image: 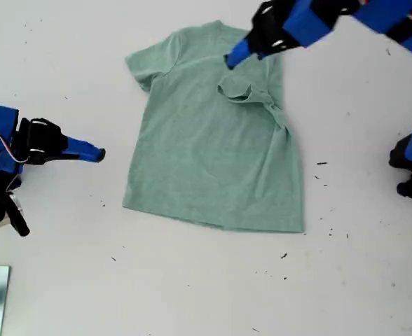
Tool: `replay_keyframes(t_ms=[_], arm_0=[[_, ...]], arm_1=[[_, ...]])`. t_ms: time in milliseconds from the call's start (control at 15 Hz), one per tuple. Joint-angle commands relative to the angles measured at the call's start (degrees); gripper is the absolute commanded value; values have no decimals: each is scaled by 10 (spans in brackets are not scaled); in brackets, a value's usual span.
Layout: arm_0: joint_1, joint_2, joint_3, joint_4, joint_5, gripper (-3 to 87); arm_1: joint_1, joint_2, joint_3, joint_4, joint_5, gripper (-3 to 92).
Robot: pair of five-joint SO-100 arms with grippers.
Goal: Fold t shirt
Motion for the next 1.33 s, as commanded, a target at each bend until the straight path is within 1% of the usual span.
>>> replay_keyframes(t_ms=[0, 67, 133, 200, 267, 333, 400, 467, 533, 600, 733, 800, 867, 933, 1000, 1067, 1200, 1267], arm_0=[[-19, 4, 0, 0, -11, 43], [-21, 4, 0, 0, -11, 15], [-23, 4, 2, 0, -12, -1], [-25, 4, 3, -1, -11, -2], [-30, 4, 2, -1, -11, -2], [-40, 2, -6, -8, -4, -2], [-47, -18, -36, -36, 2, -3], [-53, -107, -110, -57, 13, -3], [-80, -272, -236, -42, 47, -3], [-120, -425, -373, -11, 107, -3], [-243, -709, -656, 109, 277, -3], [-296, -825, -784, 165, 348, -3], [-337, -933, -902, 222, 410, -3], [-372, -1029, -998, 265, 455, -3], [-402, -1119, -1081, 295, 497, -3], [-424, -1172, -1129, 303, 511, -3], [-439, -1202, -1171, 304, 515, -3], [-446, -1208, -1177, 304, 524, 20]], arm_1=[[18, 243, 345, -9, 46, 135], [18, 360, 562, -87, 76, 57], [-3, 466, 750, -161, 120, 25], [-22, 544, 882, -207, 158, 25], [-31, 590, 942, -214, 175, 25], [-25, 606, 960, -212, 167, 25], [-23, 595, 961, -220, 159, 25], [-23, 584, 957, -225, 156, 25], [-20, 583, 952, -222, 153, 25], [-19, 584, 950, -223, 152, 25], [-19, 584, 942, -225, 147, 25], [-19, 588, 941, -226, 145, 25], [-18, 592, 942, -227, 145, 24], [-18, 597, 941, -228, 144, 24], [-18, 602, 940, -228, 145, 24], [-18, 605, 937, -228, 145, 24], [-17, 610, 933, -221, 143, 24], [-18, 614, 930, -218, 143, 24]])
